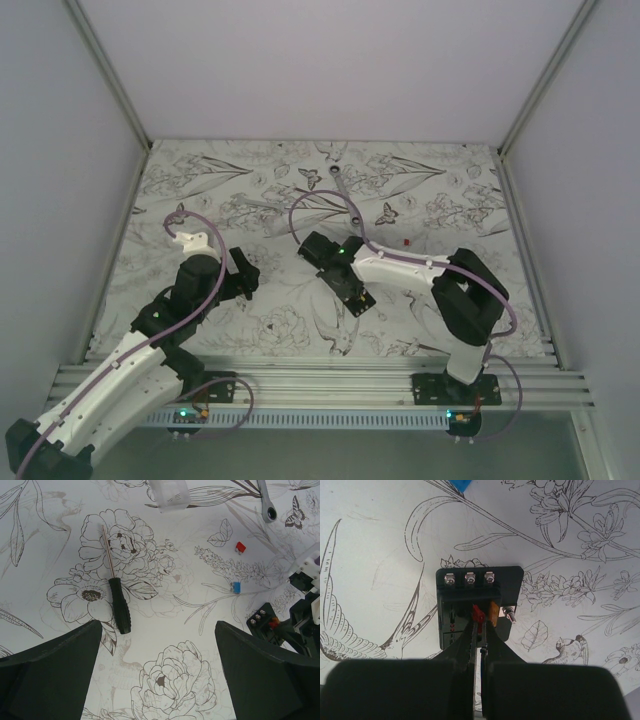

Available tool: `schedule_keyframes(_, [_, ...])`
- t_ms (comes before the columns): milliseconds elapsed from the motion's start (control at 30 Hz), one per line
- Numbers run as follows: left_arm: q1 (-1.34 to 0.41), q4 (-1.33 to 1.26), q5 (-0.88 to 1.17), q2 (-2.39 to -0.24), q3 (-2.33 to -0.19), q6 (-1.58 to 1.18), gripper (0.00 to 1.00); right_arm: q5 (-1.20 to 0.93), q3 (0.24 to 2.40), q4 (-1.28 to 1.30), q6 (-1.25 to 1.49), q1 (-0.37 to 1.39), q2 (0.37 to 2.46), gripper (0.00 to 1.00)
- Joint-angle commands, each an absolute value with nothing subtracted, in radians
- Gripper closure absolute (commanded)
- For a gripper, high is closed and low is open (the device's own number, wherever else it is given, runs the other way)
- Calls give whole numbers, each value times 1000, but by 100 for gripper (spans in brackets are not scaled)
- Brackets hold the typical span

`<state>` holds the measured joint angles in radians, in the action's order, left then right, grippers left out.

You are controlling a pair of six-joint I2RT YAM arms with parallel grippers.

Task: Snap on the fuse box
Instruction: Install the fuse at the fuse box base.

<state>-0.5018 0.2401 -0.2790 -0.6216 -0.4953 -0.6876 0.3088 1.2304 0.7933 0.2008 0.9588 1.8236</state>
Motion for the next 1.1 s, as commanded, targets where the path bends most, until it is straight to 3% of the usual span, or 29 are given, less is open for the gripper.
schedule_keyframes(0, [-494, 258, -282, -615, -488, -695, 0, 206, 1135, 772, 265, 949, 1876, 100])
schedule_keyframes(633, [-494, 257, -277, -614, -486, -698, 0, 244, 1250, 793, 281, 998, 1918, 99])
schedule_keyframes(1067, [-494, 258, -273, -611, -486, -700, 0, 279, 1213, 772, 310, 999, 1823, 79])
